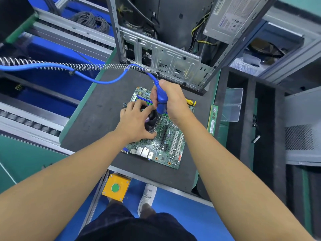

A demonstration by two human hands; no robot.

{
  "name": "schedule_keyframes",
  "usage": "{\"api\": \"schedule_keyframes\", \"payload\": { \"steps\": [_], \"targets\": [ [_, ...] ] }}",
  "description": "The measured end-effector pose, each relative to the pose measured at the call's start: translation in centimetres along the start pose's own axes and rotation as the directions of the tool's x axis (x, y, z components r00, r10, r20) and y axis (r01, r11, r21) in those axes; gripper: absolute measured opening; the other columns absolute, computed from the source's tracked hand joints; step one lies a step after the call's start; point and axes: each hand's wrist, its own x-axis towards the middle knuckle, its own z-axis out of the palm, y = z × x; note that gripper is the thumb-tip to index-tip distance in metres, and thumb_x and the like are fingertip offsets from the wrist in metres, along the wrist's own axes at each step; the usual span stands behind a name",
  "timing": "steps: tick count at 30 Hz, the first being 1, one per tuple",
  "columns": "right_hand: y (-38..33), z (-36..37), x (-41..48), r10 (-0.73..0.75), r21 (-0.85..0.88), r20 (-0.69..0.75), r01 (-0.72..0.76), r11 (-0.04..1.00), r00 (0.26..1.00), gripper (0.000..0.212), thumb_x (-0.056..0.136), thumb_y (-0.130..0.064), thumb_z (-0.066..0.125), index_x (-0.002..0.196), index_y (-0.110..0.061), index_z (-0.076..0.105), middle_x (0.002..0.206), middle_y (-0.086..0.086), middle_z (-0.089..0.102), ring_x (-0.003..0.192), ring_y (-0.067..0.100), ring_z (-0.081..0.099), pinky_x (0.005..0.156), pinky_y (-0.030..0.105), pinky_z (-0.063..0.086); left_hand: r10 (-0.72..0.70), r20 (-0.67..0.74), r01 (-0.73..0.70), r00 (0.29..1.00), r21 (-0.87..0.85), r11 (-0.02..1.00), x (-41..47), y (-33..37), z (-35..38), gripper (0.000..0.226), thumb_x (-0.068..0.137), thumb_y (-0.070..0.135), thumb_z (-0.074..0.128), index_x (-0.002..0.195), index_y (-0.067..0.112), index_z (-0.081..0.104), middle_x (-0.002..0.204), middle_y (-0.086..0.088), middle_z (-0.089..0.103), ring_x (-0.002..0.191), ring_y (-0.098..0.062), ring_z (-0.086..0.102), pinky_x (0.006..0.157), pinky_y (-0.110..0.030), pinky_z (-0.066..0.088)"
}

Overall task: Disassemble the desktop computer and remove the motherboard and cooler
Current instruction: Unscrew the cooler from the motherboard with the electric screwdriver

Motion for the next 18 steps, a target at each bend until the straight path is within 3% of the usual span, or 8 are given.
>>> {"api": "schedule_keyframes", "payload": {
  "steps": [4,8,11,18],
  "targets": [
    [-0.7,-0.2,0.1,-0.039,0.046,-0.041,0.041,0.998,0.998,0.044,0.087,-0.045,0.042,0.057,-0.016,0.055,0.057,0.013,0.052,0.059,0.023,0.045,0.063,0.038,0.04,0.022,0.071,-0.022,0.997,0.005,1.0,0.2,-0.4,-0.4,0.098,0.048,0.07,0.078,0.134,0.039,0.041,0.125,0.002,0.041,0.115,-0.027,0.039,0.09,-0.045,0.038],
    [-0.6,-0.1,-0.3,-0.037,0.114,-0.007,0.037,0.993,0.999,0.044,0.086,-0.048,0.042,0.056,-0.018,0.056,0.054,0.013,0.051,0.056,0.025,0.043,0.062,0.045,0.038,0.054,0.154,-0.062,0.987,0.049,0.997,0.3,-0.9,-0.7,0.111,0.045,0.079,0.075,0.136,0.042,0.024,0.135,0.002,0.035,0.123,-0.027,0.034,0.099,-0.049,0.034],
    [0.8,0.4,-1.6,0.002,0.153,0.022,-0.006,0.988,1.0,0.044,0.087,-0.048,0.042,0.058,-0.017,0.055,0.055,0.013,0.049,0.055,0.026,0.041,0.059,0.048,0.034,0.048,0.159,-0.056,0.986,0.048,0.997,0.3,-0.8,-0.6,0.105,0.049,0.078,0.076,0.135,0.036,0.032,0.135,0.003,0.032,0.125,-0.027,0.031,0.1,-0.05,0.034],
    [2.5,0.6,-3.4,0.019,0.172,-0.04,-0.011,0.985,0.999,0.042,0.089,-0.042,0.04,0.059,-0.018,0.057,0.055,0.008,0.052,0.056,0.024,0.047,0.062,0.03,0.045,0.03,0.168,-0.034,0.985,0.023,0.999,0.2,-0.6,-0.8,0.1,0.052,0.073,0.079,0.137,0.036,0.038,0.136,0.005,0.033,0.127,-0.023,0.03,0.1,-0.049,0.035]
  ]
}}
